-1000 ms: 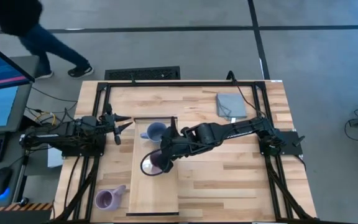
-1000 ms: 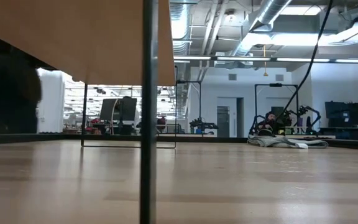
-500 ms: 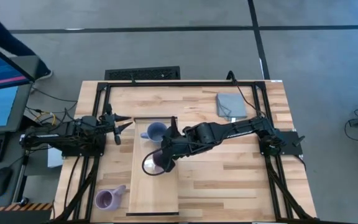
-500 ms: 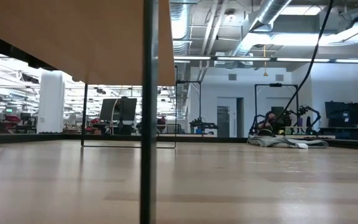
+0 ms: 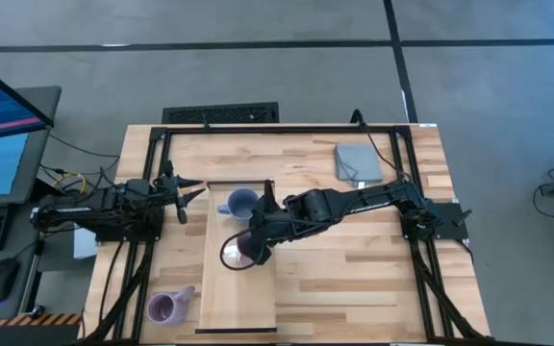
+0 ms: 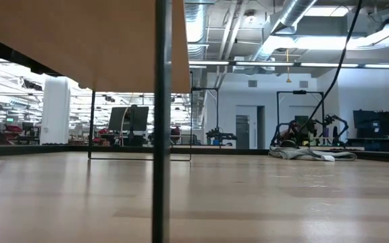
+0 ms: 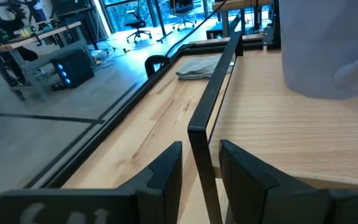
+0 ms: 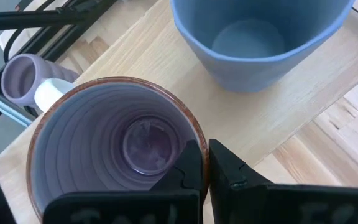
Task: Stack small to large cups/mugs on shelf
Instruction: Put the purple patterned mug on the shelf
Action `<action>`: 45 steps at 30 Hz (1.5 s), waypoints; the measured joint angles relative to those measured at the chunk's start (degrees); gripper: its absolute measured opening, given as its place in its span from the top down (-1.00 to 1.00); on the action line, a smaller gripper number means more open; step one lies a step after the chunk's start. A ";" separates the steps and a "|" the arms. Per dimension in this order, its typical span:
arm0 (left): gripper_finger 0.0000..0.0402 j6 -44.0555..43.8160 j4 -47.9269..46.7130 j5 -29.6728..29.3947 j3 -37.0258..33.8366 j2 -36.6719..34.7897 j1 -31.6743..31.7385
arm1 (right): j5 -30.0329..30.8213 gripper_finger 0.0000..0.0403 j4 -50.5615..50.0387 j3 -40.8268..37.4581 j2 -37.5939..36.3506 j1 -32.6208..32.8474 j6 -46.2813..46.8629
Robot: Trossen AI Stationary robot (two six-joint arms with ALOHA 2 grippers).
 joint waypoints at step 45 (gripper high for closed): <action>0.51 -0.02 0.00 -0.01 0.00 -0.01 -0.01 | -4.62 0.66 4.36 -0.02 0.15 0.20 3.45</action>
